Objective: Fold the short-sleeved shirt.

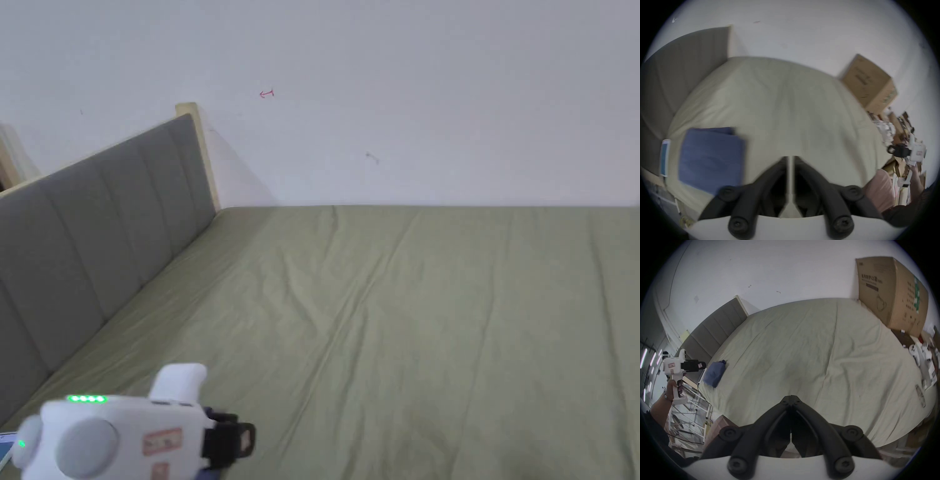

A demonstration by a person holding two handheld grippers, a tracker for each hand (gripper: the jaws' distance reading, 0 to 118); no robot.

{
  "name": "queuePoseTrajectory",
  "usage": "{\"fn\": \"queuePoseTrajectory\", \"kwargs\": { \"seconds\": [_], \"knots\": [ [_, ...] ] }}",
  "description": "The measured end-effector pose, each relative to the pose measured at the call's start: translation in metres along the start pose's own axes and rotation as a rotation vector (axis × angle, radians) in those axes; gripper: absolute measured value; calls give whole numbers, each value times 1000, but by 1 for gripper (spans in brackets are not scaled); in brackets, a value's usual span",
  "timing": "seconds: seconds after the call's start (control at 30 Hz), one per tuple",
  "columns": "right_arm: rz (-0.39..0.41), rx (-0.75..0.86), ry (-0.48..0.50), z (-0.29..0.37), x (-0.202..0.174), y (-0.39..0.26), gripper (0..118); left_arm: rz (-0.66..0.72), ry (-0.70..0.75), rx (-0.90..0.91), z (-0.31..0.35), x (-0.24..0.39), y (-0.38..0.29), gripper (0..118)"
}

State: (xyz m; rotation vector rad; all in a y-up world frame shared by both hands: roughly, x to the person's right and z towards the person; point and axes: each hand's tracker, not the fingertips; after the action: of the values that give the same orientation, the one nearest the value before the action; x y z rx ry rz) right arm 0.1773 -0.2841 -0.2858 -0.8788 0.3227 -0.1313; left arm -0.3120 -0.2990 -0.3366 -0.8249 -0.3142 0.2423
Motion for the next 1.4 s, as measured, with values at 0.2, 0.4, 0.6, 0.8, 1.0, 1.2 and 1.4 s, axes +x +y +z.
{"fn": "queuePoseTrajectory", "kwargs": {
  "seconds": [0.2,0.4,0.6,0.8,1.0,1.2,1.4],
  "knots": [
    [42,74,-118,36,-17,16,0,-97,-114,302,15,148,-4,2],
    [129,741,-181,101,-20,24,0,-230,12,698,52,224,2,2],
    [64,931,-301,94,-8,2,0,-261,170,897,62,242,-24,2],
    [42,869,-332,91,3,-15,0,-263,239,881,59,247,-39,2],
    [47,861,-333,106,3,-16,69,-251,219,886,61,247,-41,58],
    [63,878,-376,111,2,-19,118,-283,204,895,70,255,-43,111],
    [87,880,-382,115,-5,-21,118,-333,163,913,78,258,-48,111]
  ]
}}
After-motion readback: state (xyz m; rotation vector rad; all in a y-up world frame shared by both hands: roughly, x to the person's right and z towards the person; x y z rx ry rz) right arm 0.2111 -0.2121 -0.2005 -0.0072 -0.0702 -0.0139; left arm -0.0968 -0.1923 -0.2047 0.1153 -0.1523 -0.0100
